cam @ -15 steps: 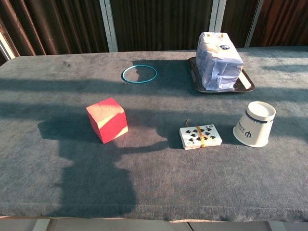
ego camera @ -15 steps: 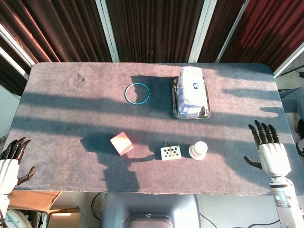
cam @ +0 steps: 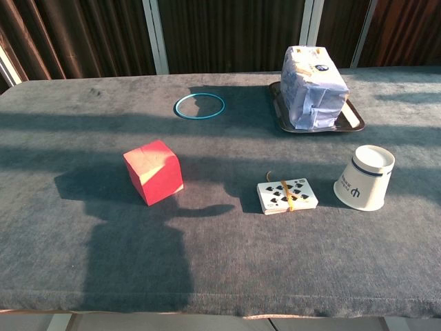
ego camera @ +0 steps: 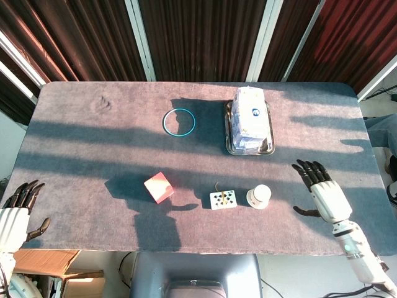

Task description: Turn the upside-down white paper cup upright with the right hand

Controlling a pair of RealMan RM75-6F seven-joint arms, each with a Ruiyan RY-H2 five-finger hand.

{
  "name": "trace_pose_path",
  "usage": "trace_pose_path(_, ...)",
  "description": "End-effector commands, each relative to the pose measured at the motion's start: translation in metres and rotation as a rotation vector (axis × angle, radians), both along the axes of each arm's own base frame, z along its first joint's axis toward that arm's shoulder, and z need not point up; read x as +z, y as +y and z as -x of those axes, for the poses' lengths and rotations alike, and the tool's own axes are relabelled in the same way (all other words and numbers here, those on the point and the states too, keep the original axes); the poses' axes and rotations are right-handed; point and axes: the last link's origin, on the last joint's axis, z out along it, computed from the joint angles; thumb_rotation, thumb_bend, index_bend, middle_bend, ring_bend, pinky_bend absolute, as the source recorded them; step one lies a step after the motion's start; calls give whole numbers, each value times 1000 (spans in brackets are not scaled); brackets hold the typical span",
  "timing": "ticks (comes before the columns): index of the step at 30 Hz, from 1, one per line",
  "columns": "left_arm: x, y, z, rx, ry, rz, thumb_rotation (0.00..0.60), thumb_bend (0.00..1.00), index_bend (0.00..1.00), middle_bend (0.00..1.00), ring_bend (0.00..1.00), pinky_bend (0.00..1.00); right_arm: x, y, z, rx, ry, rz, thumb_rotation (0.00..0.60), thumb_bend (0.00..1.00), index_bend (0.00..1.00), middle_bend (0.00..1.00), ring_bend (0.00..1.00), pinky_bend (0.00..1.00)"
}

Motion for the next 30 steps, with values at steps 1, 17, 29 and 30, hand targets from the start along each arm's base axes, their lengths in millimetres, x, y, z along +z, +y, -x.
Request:
trace_pose_path(1,1,-1,0,1,-2,-3,600,279,131,79,63,246,-16,-22,-12,28,-8,-80,600,128,244,204,153,199)
trace_pose_path(17,5,-5,2,12,-7,-18,600,277,131,80,63,246,-56,-53,-27,9,33,-196,600,128,371,292,275,319)
trace_pose_path(29,6,-5,3,24,-11,-20,600,278,131,80,63,246,-72,-57,-25,-14,49,-230,600,156,482,359,394,441)
trace_pose_path(30,6,-4,3,24,-11,-19,600,278,131,80,63,246,-73,-57,-25,-14,49,-230,600,172,498,370,407,456)
